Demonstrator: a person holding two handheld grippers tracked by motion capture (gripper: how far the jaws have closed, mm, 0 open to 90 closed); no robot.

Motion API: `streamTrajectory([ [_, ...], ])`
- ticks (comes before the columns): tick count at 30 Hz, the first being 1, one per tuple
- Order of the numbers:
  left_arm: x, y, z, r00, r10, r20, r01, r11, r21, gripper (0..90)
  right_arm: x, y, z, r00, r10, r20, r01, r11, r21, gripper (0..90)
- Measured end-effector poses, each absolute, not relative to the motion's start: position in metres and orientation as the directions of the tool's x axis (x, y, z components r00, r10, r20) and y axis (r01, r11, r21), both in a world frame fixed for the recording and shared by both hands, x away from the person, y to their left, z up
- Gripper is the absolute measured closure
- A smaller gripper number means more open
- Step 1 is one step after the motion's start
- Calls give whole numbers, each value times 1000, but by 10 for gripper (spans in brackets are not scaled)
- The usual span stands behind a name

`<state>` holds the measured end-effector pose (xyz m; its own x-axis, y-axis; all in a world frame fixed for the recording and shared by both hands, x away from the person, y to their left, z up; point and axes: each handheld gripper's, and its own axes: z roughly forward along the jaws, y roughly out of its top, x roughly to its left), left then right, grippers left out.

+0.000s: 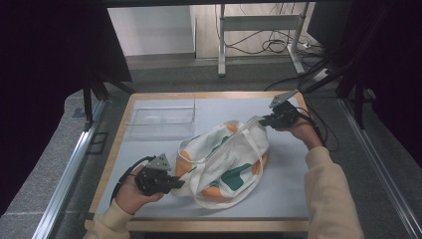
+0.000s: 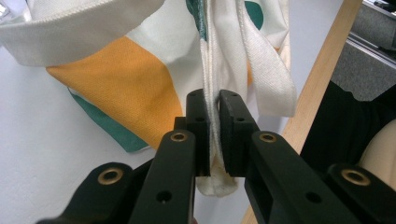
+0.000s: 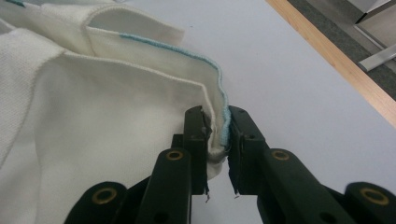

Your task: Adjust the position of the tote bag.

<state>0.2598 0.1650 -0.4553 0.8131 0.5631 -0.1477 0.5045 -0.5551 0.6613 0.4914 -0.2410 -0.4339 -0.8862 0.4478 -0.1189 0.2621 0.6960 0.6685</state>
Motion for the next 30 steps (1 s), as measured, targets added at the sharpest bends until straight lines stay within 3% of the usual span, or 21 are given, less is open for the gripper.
streamTrajectory([
  [13,257,167,-451,811,569,-140,503,-553,664,852,479,-248,-419,-888,435,-147,237,708,665,796],
  [30,260,182,-421,799,600,-45,463,-566,683,861,464,-248,-395,-866,449,-220,194,707,680,799],
])
